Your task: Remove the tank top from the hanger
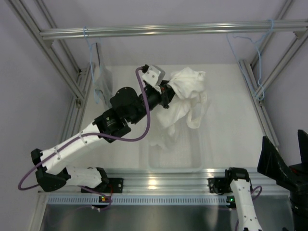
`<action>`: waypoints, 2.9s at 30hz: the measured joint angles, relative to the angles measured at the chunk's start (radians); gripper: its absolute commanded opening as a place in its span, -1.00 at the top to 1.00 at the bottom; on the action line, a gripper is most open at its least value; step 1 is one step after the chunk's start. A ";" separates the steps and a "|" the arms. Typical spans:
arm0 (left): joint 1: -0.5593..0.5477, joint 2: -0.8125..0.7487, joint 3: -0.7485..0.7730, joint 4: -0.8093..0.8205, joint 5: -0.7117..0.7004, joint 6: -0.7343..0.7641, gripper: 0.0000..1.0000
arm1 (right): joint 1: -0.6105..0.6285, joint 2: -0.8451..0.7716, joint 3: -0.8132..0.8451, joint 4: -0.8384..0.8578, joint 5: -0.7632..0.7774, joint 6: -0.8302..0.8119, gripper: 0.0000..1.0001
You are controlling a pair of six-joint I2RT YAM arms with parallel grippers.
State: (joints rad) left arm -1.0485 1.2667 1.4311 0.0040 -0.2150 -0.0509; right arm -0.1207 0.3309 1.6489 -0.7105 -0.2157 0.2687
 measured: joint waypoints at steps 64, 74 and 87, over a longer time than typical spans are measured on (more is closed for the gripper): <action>-0.039 -0.093 -0.426 -0.101 -0.485 -0.521 -0.98 | 0.000 0.113 -0.462 0.098 -0.114 -0.048 -0.99; 0.485 -0.224 -0.333 -0.468 -0.444 -0.520 -0.98 | 0.208 0.234 -0.463 0.016 0.127 -0.190 -0.99; 0.601 -0.608 -0.388 -0.812 -0.385 -0.389 -0.98 | 0.309 0.047 -0.532 -0.132 0.459 -0.207 -0.99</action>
State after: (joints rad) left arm -0.4473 0.6586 1.0431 -0.8082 -0.5999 -0.4397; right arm 0.1886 0.3775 1.1168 -0.8429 0.2428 0.0620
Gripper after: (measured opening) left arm 0.990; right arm 0.993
